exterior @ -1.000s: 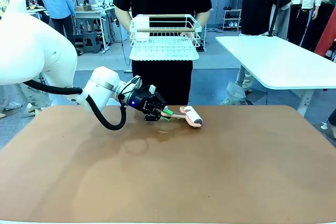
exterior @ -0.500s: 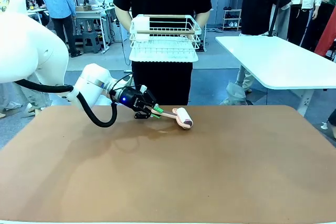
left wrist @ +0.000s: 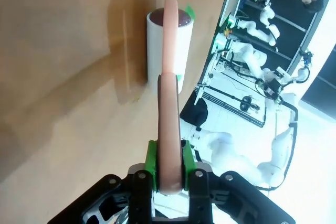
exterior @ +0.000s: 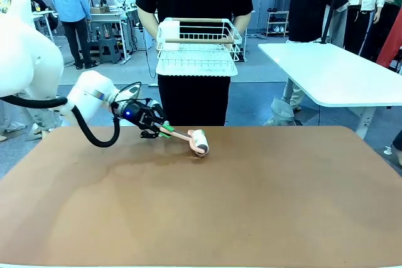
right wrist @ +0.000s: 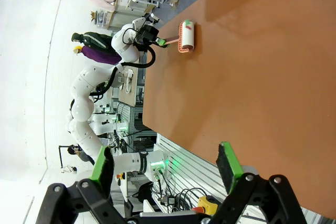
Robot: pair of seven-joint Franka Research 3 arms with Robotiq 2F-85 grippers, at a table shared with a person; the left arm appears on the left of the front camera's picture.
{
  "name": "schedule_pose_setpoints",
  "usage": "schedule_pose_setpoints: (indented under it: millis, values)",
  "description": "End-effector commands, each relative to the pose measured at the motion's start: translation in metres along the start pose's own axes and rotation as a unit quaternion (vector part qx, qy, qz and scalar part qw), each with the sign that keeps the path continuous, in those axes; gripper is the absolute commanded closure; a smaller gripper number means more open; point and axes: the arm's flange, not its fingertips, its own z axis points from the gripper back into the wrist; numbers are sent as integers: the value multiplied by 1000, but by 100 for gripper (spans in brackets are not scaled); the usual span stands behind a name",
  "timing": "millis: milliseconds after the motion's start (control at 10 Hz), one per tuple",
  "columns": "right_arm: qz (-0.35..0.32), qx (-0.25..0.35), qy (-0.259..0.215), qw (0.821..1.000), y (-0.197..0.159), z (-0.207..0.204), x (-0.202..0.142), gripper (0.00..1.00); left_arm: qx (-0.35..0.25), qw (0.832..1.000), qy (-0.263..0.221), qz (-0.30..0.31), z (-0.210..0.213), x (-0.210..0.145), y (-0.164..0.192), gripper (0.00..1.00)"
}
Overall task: Clean the table.
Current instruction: Clean the table with the Lint Roller when the human lifts the Dish drying rack.
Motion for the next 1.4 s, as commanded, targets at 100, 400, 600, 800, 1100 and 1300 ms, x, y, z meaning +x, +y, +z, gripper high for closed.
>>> schedule_pose_setpoints:
  millis: [100,400,600,800,1100,1300]
  values:
    - [6,6,-1,1000,4,2,-1,0,-18,997,56,-59,51,-52,-30,78]
    - [6,6,-1,1000,4,2,-1,0,-1,998,22,-61,123,-117,-55,78]
    - [6,6,-1,1000,4,2,-1,0,40,995,-25,-82,179,-165,-62,78]
    - [6,6,-1,1000,4,2,-1,0,71,992,-44,-98,230,-193,-53,78]
    - [6,6,-1,1000,4,2,-1,0,107,988,-47,-100,271,-231,-46,78]
    - [6,6,-1,1000,4,2,-1,0,102,987,-75,-96,281,-237,-43,78]
